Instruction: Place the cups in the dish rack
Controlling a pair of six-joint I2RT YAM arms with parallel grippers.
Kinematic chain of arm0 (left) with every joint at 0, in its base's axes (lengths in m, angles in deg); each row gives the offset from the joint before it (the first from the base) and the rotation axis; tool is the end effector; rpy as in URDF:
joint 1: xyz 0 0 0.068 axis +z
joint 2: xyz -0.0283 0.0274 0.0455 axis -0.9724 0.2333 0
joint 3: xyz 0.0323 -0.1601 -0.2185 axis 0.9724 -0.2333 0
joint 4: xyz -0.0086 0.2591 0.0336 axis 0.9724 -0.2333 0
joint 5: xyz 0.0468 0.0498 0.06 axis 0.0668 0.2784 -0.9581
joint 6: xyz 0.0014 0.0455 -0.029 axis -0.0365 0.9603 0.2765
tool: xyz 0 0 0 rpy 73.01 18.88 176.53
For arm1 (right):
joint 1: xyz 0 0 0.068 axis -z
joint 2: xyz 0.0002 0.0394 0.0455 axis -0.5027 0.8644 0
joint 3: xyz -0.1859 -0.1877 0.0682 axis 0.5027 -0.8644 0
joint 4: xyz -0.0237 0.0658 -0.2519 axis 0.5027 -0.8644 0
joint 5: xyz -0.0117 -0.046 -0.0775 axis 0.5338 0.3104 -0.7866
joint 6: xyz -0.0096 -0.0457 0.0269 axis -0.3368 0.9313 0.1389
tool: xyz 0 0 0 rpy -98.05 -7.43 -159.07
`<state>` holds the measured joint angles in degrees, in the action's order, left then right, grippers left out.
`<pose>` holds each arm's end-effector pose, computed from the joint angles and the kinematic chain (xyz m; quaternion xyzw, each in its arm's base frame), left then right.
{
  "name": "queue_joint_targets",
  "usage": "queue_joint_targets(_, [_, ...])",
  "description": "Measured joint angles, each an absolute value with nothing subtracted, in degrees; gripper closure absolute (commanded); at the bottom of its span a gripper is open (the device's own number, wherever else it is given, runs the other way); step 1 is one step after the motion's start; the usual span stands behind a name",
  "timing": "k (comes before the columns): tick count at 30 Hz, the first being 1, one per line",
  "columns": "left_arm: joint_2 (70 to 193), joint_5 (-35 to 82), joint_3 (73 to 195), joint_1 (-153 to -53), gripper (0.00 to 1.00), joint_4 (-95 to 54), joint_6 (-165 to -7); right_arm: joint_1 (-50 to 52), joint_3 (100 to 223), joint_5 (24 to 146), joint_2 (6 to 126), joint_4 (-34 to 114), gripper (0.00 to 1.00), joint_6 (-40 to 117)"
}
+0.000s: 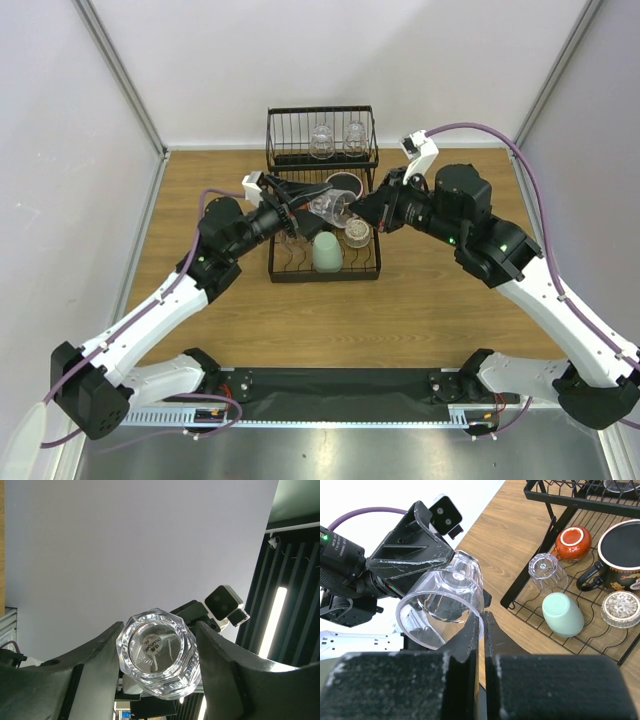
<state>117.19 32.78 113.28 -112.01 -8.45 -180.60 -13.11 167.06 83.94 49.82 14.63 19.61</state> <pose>0.1995 -0.1555 0.3696 -0.2948 0.6145 -0.7181 0.1408 0.1669 0.1632 0.4599 -0.1568 0.7494 0.4006 0.5033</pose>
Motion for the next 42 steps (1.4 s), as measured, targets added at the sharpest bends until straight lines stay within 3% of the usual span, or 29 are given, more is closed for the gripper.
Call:
queue_joint_targets(2, [117.19,32.80,113.28,-112.01,0.75,-8.52,-180.36,-13.09,166.89,83.92,49.63,14.59,1.00,19.63])
queue_joint_targets(4, [117.06,32.78,113.28,-111.97,0.99,-8.84,-179.96,-13.06,166.82,83.87,49.63,14.43,0.82,19.61])
queue_joint_targets(5, [116.91,32.82,113.28,-111.97,1.00,-9.19,-179.46,-12.98,166.82,83.94,49.74,14.17,0.73,19.28])
queue_joint_targets(6, [116.71,32.80,113.31,-111.95,0.99,-9.74,-178.63,-12.71,166.84,83.85,49.87,13.76,0.54,19.00])
queue_joint_targets(8, [116.19,32.65,113.37,-111.58,1.00,-11.58,-176.47,-11.69,166.87,83.61,50.04,12.73,0.36,18.67])
queue_joint_targets(9, [115.93,32.50,113.59,-111.29,1.00,-13.06,-175.16,-11.14,166.89,83.46,50.15,12.14,0.22,18.32])
queue_joint_targets(12, [115.71,31.62,116.04,-110.26,1.00,-18.81,-169.69,-9.24,167.08,82.47,50.41,9.45,0.06,17.80])
queue_joint_targets(18, [116.76,26.94,126.42,-107.45,1.00,-31.62,-155.18,-5.33,169.45,78.82,50.20,0.14,0.09,17.91])
queue_joint_targets(23, [124.01,19.43,142.64,-107.10,1.00,-41.50,-137.02,-2.29,169.75,76.18,46.87,-8.63,0.10,17.60])
queue_joint_targets(31, [135.66,7.73,154.96,-106.48,1.00,-42.46,-114.28,-1.20,170.19,74.78,39.40,-19.07,0.11,14.91])
queue_joint_targets(42, [149.04,-3.63,164.93,-105.74,1.00,-39.53,-93.00,-0.91,177.34,70.63,39.29,-30.31,0.12,12.59])
